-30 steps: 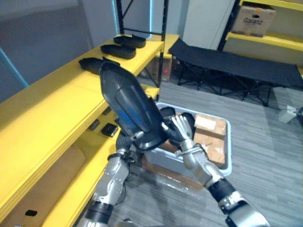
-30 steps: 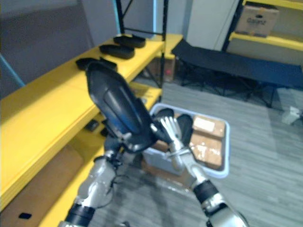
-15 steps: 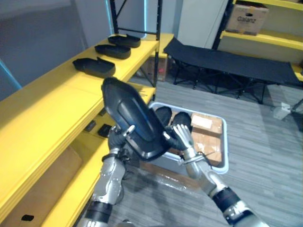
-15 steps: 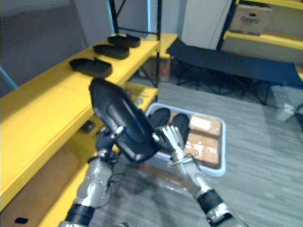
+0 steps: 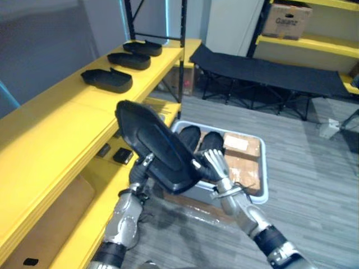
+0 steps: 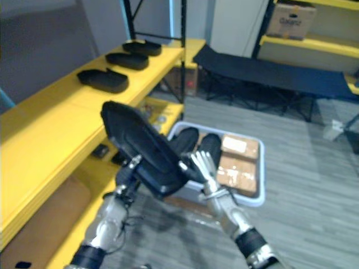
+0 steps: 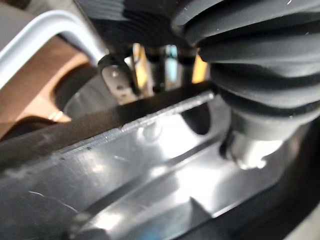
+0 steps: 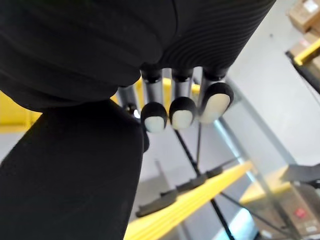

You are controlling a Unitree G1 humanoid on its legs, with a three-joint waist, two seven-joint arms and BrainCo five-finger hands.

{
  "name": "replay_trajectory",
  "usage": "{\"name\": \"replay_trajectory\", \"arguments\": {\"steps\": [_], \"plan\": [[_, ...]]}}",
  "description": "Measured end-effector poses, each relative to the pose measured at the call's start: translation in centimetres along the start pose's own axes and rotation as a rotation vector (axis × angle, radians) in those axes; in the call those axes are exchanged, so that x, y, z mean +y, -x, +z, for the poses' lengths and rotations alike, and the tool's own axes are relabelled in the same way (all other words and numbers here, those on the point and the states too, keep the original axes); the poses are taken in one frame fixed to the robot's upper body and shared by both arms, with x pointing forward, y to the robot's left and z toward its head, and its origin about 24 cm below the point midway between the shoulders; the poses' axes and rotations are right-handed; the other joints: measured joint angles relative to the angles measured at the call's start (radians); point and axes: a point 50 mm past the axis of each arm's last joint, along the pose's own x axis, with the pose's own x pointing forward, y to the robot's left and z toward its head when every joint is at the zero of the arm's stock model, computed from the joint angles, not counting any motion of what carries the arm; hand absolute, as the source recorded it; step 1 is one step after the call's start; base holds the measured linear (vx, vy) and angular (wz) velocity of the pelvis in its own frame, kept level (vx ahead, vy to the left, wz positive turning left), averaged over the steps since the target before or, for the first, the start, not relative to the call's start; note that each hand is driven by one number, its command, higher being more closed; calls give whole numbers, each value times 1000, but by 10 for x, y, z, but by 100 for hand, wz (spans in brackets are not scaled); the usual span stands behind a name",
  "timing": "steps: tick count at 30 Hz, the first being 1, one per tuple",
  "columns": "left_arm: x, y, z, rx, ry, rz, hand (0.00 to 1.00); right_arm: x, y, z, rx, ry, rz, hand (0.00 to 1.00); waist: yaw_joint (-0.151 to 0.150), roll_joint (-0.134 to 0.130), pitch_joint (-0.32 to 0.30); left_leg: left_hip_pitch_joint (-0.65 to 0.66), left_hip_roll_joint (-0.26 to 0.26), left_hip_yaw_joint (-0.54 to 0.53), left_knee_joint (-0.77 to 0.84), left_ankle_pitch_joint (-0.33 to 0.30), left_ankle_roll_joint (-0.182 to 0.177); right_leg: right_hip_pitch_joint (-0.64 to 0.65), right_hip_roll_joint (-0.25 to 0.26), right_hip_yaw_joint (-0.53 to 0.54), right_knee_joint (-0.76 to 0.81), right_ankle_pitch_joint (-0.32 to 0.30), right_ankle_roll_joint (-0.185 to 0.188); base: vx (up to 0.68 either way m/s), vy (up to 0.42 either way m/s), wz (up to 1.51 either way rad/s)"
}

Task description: Walk over and take plastic housings, then place them on the shelf

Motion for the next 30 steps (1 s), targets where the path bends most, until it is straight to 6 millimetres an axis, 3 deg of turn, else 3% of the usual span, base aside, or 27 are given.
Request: {"name": "replay_trajectory", "arguments": {"steps": [5,6,10,18,26,30], "plan": [[1,2,2,-15,4,-26,100,1,1,4,-17,-7,-15,100,-4,4,2,-1,0,1,3,-3,0,0,0,0,-2,0,0,0,0,0],[0,2,2,-20,3,-27,100,1,1,4,-18,-8,-17,0,-4,4,2,-1,1,1,3,-3,0,0,0,0,-3,0,0,0,0,0],[-1,5,4,-69,6,-32,100,-2,-3,9,-26,-40,-33,0,-5,10,6,-2,3,2,5,-6,1,2,0,1,-8,1,2,0,0,0],[-9,10,17,-182,11,-38,100,-4,-9,26,-29,-304,-43,0,-7,24,14,-9,7,3,35,-24,-1,9,1,2,-12,2,2,0,0,0],[-27,18,33,-357,-78,104,100,-10,-20,38,9,-600,-41,0,-11,24,14,-1,-1,10,28,-26,1,3,-3,3,0,0,0,2,19,-2],[-32,20,41,-429,-183,178,100,-25,-27,43,-17,-765,-38,0,-10,23,14,11,-2,19,16,-24,-1,4,-3,4,2,0,1,9,16,-4]]}}
